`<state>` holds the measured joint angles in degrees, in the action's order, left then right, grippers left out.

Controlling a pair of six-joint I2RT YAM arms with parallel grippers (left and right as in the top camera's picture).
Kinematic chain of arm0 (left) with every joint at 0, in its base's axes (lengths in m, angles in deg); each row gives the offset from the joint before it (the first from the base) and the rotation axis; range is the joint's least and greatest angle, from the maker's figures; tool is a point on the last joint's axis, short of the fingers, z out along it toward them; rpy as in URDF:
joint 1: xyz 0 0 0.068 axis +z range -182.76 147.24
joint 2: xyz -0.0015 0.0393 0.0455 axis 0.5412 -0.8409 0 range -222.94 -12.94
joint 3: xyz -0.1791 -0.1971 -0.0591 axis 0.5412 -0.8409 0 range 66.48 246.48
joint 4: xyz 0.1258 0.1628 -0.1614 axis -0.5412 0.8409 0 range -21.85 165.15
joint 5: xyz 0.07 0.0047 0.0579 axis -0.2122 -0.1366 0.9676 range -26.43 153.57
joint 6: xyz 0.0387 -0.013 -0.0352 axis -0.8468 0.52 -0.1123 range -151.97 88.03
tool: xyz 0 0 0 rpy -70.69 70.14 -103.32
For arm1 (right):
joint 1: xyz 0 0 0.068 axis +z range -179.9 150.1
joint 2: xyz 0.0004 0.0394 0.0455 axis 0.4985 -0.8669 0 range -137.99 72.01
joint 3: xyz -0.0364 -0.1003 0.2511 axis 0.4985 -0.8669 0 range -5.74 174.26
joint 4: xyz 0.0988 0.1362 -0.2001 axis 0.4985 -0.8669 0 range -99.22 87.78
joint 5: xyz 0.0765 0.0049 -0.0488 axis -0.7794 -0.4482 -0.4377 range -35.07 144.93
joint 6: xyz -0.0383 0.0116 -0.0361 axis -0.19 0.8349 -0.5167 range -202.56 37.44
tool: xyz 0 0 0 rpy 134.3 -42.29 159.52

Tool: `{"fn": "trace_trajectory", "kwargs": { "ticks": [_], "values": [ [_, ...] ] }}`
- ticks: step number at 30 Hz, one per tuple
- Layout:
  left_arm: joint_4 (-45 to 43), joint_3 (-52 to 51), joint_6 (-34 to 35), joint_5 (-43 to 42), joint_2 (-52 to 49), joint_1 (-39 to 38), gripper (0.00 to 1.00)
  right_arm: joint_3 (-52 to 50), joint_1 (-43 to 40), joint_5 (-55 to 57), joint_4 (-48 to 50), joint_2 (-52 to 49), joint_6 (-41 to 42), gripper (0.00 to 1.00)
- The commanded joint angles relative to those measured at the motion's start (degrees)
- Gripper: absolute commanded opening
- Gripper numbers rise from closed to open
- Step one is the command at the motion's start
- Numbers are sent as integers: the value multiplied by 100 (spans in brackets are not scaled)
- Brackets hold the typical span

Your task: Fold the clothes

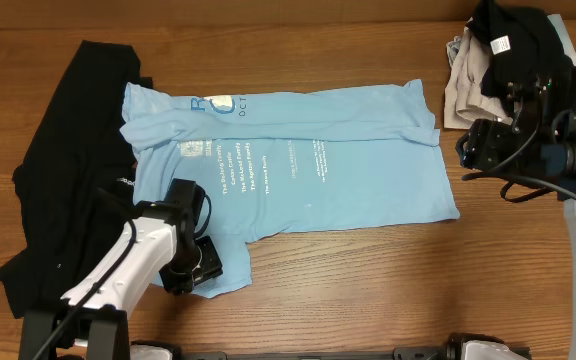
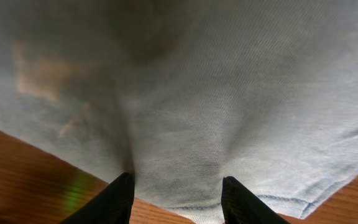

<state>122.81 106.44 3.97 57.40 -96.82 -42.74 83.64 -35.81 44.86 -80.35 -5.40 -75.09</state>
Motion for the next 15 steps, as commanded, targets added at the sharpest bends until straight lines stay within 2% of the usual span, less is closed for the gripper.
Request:
{"fn": "trace_trajectory", "kwargs": {
  "ticks": [1, 15],
  "values": [
    [15, -48, 96, 13, -118, -129, 48, -13, -22, 57, 31, 9, -2, 68],
    [-52, -48, 306, -103, -525, -507, 52, -13, -22, 57, 35, -39, -2, 68]
  ]
}}
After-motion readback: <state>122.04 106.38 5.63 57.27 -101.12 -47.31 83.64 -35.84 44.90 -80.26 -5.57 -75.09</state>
